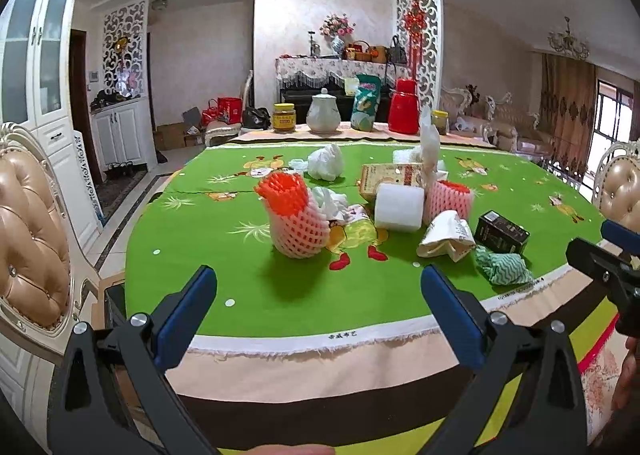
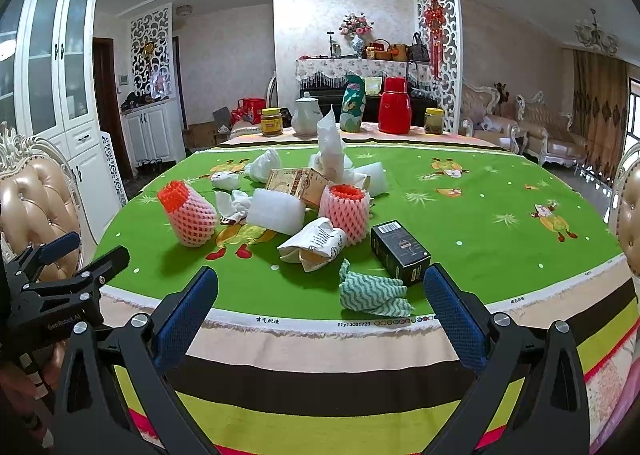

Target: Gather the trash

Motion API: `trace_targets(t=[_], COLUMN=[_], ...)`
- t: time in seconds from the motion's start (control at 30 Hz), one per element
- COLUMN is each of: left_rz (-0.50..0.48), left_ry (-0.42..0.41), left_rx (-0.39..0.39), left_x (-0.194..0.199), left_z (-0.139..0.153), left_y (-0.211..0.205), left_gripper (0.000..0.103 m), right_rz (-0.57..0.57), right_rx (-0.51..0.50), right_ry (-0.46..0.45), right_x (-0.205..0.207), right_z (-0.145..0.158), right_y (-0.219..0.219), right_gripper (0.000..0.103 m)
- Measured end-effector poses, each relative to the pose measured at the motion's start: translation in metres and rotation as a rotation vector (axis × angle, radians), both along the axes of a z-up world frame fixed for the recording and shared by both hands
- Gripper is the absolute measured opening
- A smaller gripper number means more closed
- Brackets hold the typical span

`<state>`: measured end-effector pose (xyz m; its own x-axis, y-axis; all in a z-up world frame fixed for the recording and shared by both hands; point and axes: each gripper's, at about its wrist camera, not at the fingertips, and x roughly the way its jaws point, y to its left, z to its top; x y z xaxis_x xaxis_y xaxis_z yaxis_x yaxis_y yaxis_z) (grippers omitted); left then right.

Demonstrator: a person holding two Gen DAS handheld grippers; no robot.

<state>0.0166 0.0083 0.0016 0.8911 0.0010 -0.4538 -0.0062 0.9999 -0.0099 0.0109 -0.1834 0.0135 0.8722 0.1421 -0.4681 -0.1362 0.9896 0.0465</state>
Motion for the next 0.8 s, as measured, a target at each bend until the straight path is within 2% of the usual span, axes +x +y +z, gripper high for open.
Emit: trace_targets(t=[0.33,0.63,0.8], left_rz=[0.014,0.001,-0.013], left_ry=[0.018,0.024,0.027], left_rx=[-0.022,0.041,0.042], left_x=[0.0024,0.0044,0.0048], left_z=[-0.0008,-0.0053,-0.0065], left_y=[0.0076,0.0038,0.0022], left_gripper=[0.099,0.099,0.099], right_rz=[-0.001,0.001,-0.001], right_rx=[0.008,0.024,0.026], right_ry=[0.003,0.007,0.009], right_x=[-0.0009,-0.0023,-0.0025], right_z=[-0.0003,-0.0016,-0.0018], right_y=[-0.0014,-0.0034,-0.0030], right_gripper=[0.097,0.097,0.097])
